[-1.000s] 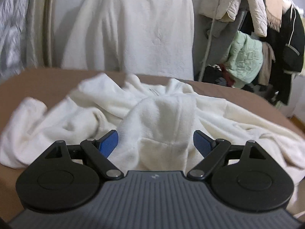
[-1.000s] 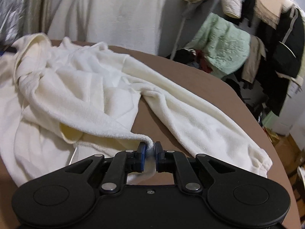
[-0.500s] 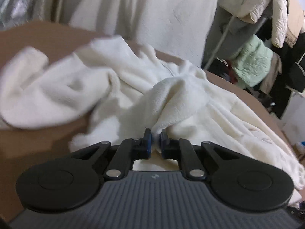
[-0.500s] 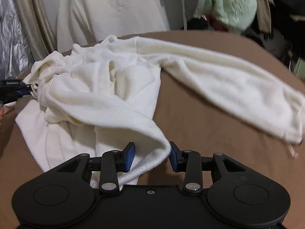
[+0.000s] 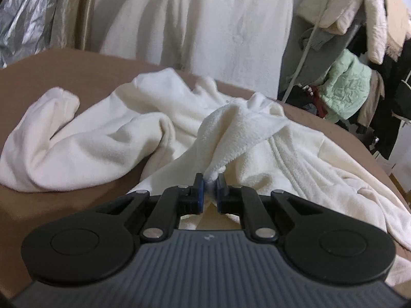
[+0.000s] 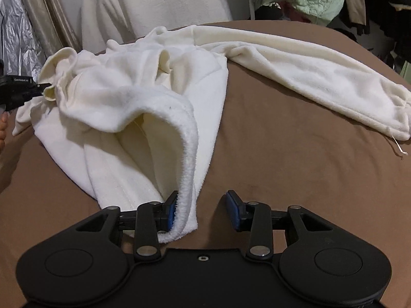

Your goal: Fold clothes

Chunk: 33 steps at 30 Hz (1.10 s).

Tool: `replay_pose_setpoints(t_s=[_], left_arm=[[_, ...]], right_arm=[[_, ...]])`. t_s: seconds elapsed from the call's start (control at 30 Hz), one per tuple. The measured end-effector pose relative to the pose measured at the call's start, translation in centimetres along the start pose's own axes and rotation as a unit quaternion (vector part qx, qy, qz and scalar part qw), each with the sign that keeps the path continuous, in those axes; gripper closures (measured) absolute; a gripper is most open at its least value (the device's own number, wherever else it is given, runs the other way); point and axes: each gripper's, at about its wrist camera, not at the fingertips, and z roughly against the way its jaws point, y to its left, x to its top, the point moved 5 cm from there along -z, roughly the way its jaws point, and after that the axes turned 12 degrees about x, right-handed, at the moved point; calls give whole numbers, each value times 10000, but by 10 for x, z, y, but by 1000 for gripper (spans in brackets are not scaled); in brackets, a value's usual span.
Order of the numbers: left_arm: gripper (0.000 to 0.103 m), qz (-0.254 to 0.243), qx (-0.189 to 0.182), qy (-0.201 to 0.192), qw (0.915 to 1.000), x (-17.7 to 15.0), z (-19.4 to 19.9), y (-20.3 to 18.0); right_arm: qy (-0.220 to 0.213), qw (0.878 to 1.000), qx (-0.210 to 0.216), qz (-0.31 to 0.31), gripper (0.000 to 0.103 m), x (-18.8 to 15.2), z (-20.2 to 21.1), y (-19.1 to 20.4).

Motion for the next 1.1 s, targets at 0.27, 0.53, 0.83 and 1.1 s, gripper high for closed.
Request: replay_pose_setpoints(t_s=[0.27,0.53,0.83,1.1], left_arm=[[93,121,-72,175,9997,-6,-9,1],[94,-268,346,53,9990,-6,-4,-10],[95,-824,537,-362,9945,12,44,-20],[95,-950,478,-632,9923,22,120,-4]], right_arm=[[51,9996,-122,243,58,6,2,-2],[84,9995,-223,201,54,9,1,-1],[-137,9985,-457,262,80,12,7,2],[-918,9908,-693,717,92,33,40,8]])
